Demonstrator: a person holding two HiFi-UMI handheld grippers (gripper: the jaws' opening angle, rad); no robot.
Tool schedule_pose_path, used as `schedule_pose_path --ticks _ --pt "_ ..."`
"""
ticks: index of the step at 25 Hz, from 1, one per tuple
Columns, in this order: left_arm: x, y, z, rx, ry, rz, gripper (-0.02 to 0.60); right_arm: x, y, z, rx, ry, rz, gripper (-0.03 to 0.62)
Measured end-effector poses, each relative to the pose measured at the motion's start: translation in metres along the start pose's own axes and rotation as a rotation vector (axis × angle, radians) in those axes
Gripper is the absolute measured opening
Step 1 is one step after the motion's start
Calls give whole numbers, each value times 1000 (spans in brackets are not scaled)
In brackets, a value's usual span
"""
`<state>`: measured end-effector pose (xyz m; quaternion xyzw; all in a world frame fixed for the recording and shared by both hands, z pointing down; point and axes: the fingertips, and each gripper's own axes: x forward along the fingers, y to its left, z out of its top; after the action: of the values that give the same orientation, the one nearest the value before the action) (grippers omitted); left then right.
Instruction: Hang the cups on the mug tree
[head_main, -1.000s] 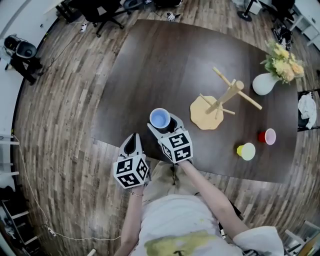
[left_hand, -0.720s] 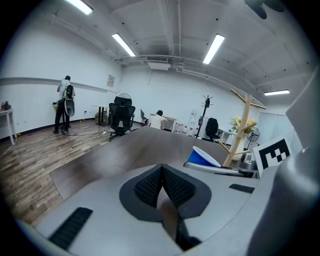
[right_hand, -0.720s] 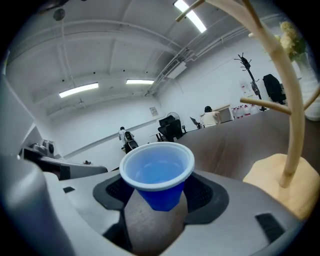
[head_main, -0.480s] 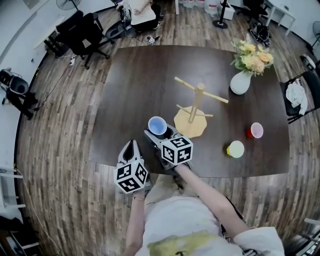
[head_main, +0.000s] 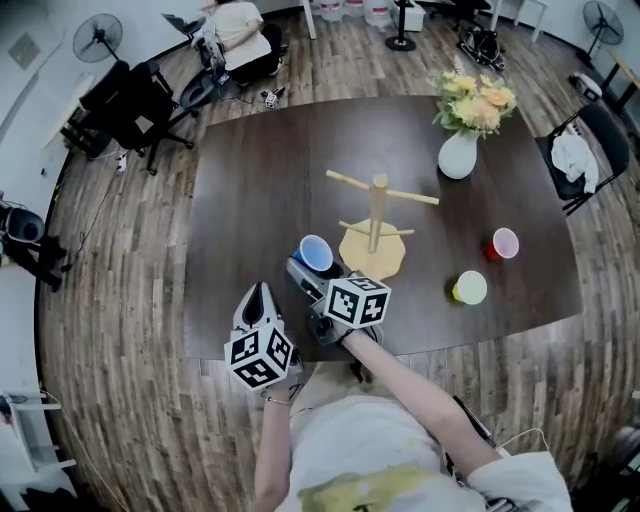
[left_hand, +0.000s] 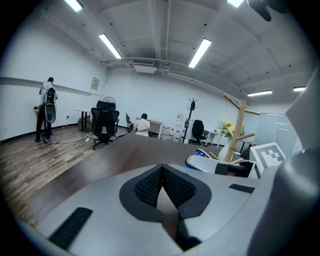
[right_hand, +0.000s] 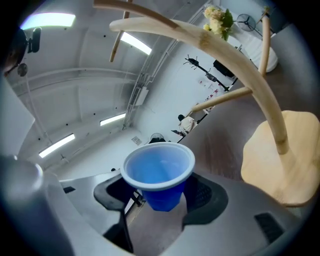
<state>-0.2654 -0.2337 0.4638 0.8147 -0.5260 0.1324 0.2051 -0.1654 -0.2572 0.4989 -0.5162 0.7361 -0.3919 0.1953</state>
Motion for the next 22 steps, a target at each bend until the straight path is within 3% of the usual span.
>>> schedule_pose_path --ticks 11,22 --pt "31 -14 18 105 49 -216 15 3 -18 32 179 -222 -55 290" --pt "48 -23 16 183 110 -390 15 0 -33 53 270 -411 -88 288"
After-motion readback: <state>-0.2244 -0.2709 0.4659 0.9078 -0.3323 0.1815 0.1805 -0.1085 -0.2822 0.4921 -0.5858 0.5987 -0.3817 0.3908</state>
